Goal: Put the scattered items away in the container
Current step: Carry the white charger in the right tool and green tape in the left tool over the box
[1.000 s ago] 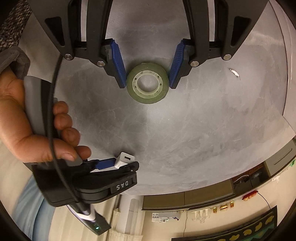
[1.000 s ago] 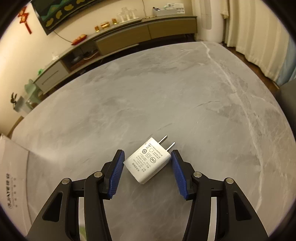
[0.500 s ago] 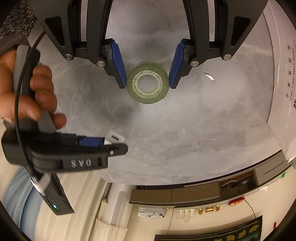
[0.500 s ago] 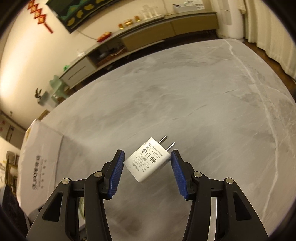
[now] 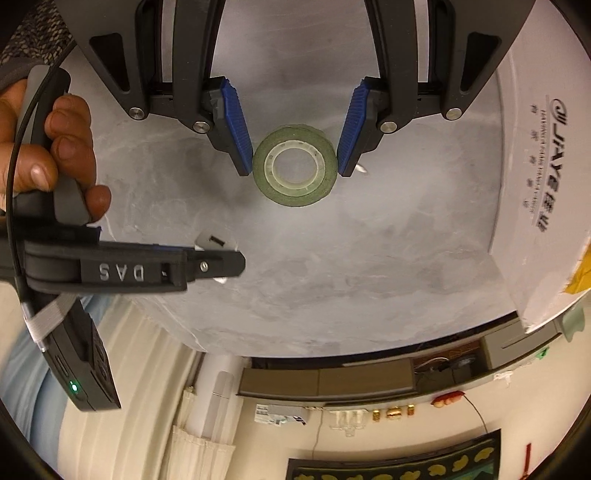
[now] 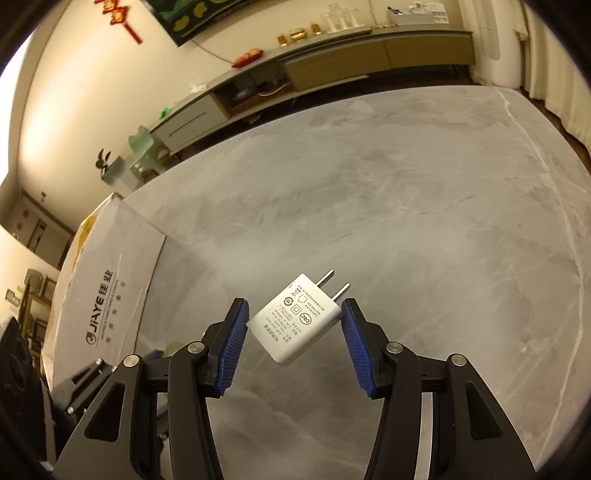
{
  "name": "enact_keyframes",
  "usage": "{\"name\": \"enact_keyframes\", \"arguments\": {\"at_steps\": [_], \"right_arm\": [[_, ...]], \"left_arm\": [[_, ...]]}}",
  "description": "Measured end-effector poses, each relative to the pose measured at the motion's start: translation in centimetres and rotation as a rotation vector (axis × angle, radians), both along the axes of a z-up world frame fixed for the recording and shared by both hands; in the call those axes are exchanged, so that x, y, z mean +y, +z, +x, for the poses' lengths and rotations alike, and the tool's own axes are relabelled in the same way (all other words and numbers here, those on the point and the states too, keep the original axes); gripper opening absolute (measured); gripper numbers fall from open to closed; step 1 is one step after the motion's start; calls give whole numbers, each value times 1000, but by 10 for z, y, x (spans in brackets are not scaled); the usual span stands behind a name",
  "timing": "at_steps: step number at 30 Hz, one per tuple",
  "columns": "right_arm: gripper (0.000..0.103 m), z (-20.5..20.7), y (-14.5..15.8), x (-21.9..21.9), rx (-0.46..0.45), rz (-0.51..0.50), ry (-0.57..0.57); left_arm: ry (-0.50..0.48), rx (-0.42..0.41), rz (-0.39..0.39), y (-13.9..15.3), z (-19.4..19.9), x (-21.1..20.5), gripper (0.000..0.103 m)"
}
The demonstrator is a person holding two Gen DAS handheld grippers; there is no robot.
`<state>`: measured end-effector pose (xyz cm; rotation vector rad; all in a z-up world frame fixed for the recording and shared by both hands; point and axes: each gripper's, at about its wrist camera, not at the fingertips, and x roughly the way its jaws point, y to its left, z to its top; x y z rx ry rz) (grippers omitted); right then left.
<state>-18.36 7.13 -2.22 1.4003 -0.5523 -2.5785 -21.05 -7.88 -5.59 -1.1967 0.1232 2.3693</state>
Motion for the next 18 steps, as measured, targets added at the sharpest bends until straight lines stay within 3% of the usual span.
{"name": "enact_keyframes", "arguments": {"at_steps": [18], "right_arm": [[54, 15, 14, -42, 41, -15, 43]], "left_arm": [[33, 56, 45, 24, 10, -40, 48]]}}
